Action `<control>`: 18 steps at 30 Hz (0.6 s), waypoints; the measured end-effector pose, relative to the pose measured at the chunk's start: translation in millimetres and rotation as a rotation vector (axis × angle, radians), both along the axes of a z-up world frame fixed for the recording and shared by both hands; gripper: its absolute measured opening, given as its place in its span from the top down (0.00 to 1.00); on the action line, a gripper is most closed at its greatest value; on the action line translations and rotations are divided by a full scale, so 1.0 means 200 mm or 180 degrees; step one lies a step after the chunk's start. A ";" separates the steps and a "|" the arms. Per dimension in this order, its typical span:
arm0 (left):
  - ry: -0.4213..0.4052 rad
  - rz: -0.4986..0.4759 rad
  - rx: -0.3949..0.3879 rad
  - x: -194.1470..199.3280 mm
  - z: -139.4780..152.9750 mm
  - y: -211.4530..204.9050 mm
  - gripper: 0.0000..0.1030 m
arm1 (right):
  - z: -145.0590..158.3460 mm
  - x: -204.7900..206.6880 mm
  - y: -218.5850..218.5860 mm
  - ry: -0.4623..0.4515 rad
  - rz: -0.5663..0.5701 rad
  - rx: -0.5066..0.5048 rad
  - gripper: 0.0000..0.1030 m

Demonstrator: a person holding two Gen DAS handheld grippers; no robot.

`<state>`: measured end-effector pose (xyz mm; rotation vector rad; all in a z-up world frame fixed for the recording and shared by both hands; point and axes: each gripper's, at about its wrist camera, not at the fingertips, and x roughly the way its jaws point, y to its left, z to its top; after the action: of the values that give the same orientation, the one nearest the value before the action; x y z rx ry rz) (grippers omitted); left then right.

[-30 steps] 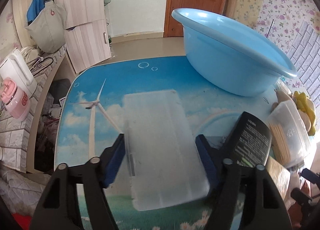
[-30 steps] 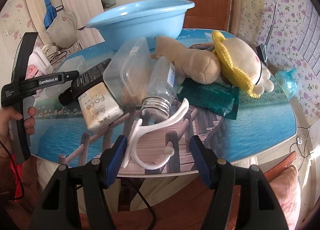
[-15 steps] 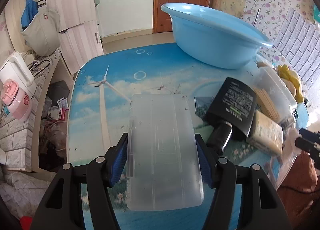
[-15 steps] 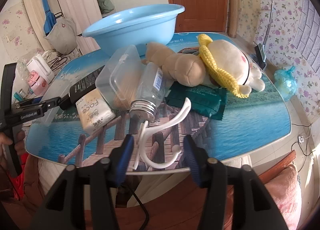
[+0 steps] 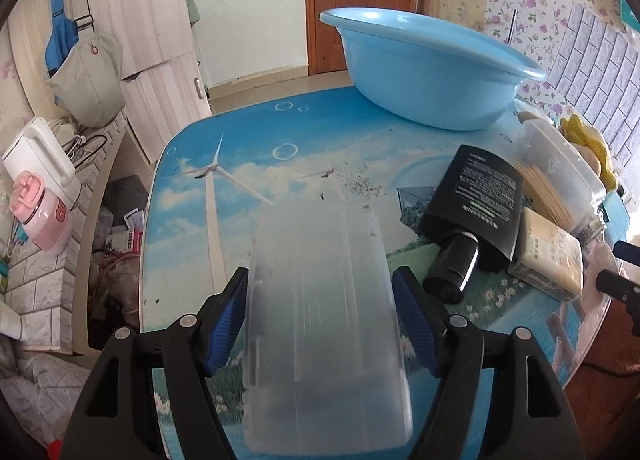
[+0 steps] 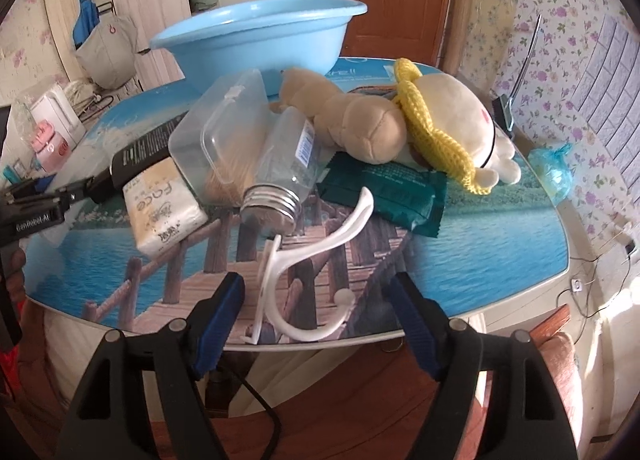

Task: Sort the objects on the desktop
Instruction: 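Lift both items into the blue basin and open both grippers to release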

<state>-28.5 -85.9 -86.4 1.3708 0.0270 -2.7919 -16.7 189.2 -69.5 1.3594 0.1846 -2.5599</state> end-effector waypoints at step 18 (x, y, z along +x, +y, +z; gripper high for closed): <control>0.0205 -0.0010 0.0377 0.07 0.13 0.00 0.40 | 0.20 0.00 0.17 0.0540 -0.0053 -0.0485 0.55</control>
<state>-14.3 -86.1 -59.7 1.3035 0.1948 -2.8786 -16.2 222.6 -28.8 1.0952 0.0066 -2.6420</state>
